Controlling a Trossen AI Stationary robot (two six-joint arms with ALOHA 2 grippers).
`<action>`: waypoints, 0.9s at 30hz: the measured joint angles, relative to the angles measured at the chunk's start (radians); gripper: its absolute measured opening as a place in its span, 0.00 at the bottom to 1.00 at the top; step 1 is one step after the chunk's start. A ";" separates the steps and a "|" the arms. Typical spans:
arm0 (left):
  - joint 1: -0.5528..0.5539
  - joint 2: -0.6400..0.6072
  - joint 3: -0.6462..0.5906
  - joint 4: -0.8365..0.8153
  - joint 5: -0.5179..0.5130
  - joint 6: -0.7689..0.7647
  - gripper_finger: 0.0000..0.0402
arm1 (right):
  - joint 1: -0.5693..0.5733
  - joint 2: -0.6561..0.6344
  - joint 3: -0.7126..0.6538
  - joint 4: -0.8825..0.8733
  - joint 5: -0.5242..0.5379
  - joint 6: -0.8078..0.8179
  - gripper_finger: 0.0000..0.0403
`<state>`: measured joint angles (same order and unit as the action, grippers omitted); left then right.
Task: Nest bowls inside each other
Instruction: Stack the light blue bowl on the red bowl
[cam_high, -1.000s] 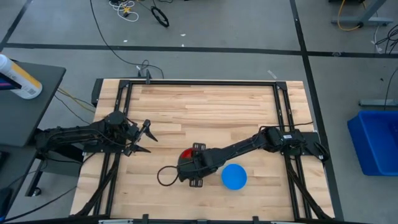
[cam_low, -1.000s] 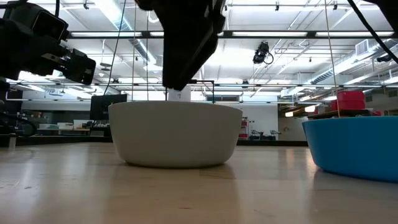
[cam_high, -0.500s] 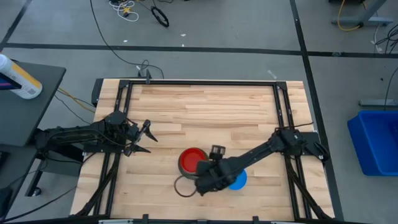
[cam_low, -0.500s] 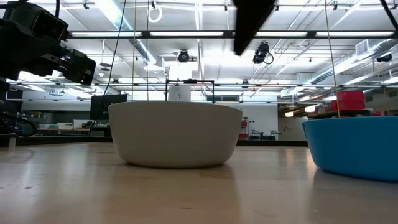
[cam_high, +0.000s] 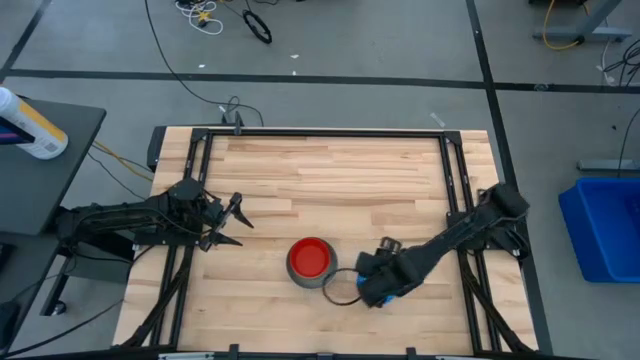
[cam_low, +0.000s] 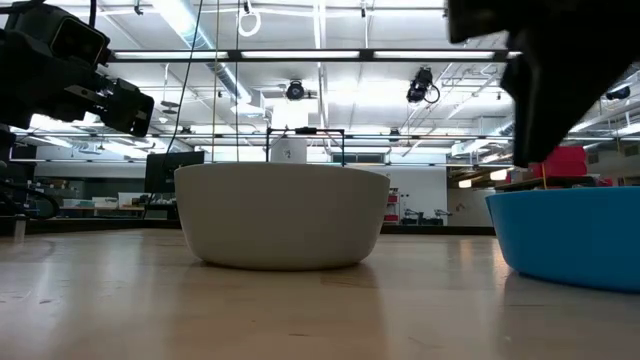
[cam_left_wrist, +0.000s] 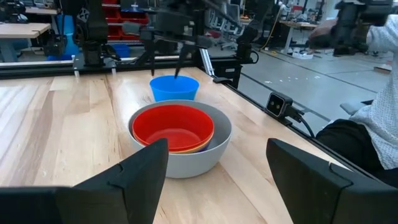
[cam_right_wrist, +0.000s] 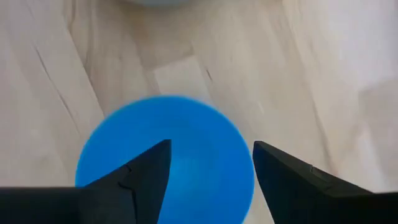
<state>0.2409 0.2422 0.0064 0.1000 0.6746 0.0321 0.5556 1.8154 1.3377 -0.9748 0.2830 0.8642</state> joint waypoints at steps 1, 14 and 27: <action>0.000 0.000 0.000 0.000 0.000 0.000 0.69 | 0.003 -0.030 -0.045 0.031 -0.015 0.023 0.58; 0.000 0.000 0.000 0.001 0.000 0.002 0.69 | 0.029 -0.169 -0.442 0.357 -0.085 0.125 0.56; 0.000 0.000 0.000 0.003 -0.181 -0.048 0.69 | 0.029 -0.169 -0.505 0.604 -0.036 0.060 0.02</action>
<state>0.2410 0.2422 0.0064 0.1029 0.4932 -0.0164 0.5850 1.6463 0.8330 -0.3712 0.2470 0.9245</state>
